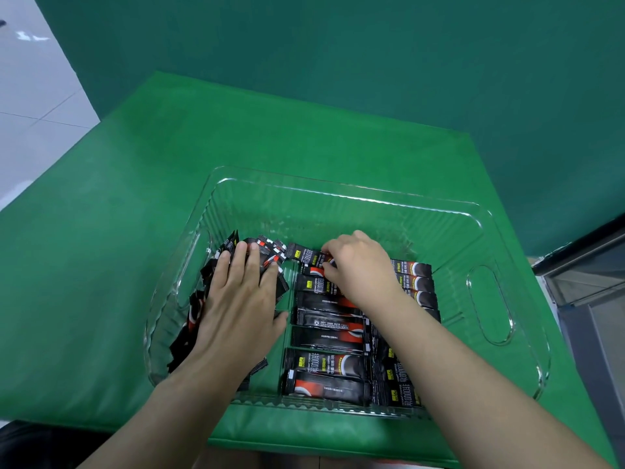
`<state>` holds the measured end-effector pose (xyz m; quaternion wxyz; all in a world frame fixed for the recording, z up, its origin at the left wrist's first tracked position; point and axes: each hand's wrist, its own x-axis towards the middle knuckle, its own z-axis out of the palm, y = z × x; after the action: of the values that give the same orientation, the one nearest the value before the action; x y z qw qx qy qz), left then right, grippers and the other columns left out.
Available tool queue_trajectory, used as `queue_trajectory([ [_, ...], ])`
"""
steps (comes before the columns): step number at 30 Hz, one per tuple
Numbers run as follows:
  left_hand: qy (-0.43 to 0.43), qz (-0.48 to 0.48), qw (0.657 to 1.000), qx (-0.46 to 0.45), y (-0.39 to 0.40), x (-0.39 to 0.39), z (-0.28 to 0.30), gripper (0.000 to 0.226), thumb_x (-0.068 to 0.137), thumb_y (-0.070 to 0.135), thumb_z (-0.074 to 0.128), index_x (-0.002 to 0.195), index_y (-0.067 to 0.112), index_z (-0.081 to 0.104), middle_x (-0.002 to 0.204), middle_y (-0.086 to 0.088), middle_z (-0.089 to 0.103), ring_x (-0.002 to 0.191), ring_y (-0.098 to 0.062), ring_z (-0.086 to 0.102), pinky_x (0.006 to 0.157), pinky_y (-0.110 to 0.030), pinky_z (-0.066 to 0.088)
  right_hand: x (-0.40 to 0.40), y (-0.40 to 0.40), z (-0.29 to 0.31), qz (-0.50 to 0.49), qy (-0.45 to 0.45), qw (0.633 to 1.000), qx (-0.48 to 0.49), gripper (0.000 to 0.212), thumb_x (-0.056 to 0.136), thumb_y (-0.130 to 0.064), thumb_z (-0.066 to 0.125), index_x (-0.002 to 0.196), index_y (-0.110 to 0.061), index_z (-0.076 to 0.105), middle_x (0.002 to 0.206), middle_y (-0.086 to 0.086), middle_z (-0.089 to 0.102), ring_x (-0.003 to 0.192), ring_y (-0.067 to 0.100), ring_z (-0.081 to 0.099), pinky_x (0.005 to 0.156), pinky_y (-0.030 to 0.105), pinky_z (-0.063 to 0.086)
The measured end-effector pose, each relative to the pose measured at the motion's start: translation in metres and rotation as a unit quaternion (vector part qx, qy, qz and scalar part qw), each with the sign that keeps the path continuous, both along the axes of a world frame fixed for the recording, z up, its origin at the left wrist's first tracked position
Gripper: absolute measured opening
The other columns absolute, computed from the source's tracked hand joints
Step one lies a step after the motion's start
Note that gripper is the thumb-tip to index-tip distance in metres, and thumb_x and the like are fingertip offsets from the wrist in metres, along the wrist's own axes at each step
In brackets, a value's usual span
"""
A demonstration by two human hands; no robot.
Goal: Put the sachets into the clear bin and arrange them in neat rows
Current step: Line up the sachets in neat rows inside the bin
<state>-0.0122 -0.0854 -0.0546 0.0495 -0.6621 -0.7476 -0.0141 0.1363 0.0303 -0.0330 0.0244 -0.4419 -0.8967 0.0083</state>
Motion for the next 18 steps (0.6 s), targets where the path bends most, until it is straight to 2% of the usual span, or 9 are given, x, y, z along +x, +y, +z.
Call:
queue_trajectory([
  [4,0.002,0.001,1.0,-0.003,0.0,0.0,0.0,0.079,0.062,0.051,0.079,0.124,0.005,0.061,0.134,-0.028,0.05,0.131,-0.04,0.043,0.111,-0.051,0.024,0.002,0.001,0.004,-0.011,0.029,0.998,-0.048,0.027,0.093,-0.019,0.053,0.118,-0.012,0.062,0.108,0.005,0.064,0.102,0.023,0.051,0.086,0.034,0.047],
  [7,0.003,0.0,1.0,-0.003,0.0,-0.001,-0.001,0.08,0.061,0.051,0.08,0.123,0.004,0.062,0.133,-0.028,0.051,0.129,-0.041,0.044,0.11,-0.051,0.025,0.003,0.001,0.01,-0.036,0.089,0.99,-0.106,0.021,0.092,-0.017,0.056,0.11,-0.013,0.066,0.104,0.003,0.065,0.101,0.021,0.053,0.086,0.028,0.041],
  [11,0.005,0.001,1.0,-0.007,0.001,-0.001,-0.001,0.08,0.062,0.052,0.079,0.124,0.005,0.061,0.135,-0.028,0.05,0.131,-0.04,0.043,0.11,-0.051,0.022,0.011,-0.006,0.031,-0.063,0.157,0.971,-0.166,0.014,0.092,-0.017,0.058,0.101,-0.015,0.069,0.088,-0.01,0.059,0.082,0.008,0.051,0.074,0.02,0.035],
  [13,0.008,0.001,1.0,-0.008,0.001,-0.001,0.0,0.08,0.063,0.052,0.078,0.125,0.006,0.061,0.135,-0.027,0.049,0.131,-0.04,0.043,0.111,-0.05,0.021,0.02,-0.013,0.036,-0.067,0.145,0.966,-0.203,0.011,0.092,-0.019,0.059,0.097,-0.018,0.069,0.084,-0.01,0.06,0.075,0.006,0.052,0.068,0.02,0.036],
  [15,0.008,0.003,1.0,-0.009,0.0,-0.001,0.0,0.08,0.065,0.053,0.077,0.127,0.006,0.059,0.137,-0.027,0.048,0.133,-0.039,0.04,0.112,-0.05,0.019,0.028,-0.02,0.035,-0.062,0.106,0.962,-0.244,0.01,0.092,-0.019,0.06,0.095,-0.021,0.069,0.089,-0.008,0.066,0.074,0.005,0.055,0.064,0.021,0.038],
  [18,0.004,0.004,1.0,-0.013,0.0,0.0,0.002,0.08,0.07,0.054,0.074,0.132,0.007,0.054,0.141,-0.026,0.043,0.136,-0.038,0.036,0.113,-0.049,0.015,0.033,-0.028,0.027,-0.06,0.061,0.968,-0.235,0.016,0.091,-0.02,0.06,0.105,-0.019,0.069,0.107,-0.003,0.068,0.092,0.012,0.059,0.076,0.022,0.042],
])
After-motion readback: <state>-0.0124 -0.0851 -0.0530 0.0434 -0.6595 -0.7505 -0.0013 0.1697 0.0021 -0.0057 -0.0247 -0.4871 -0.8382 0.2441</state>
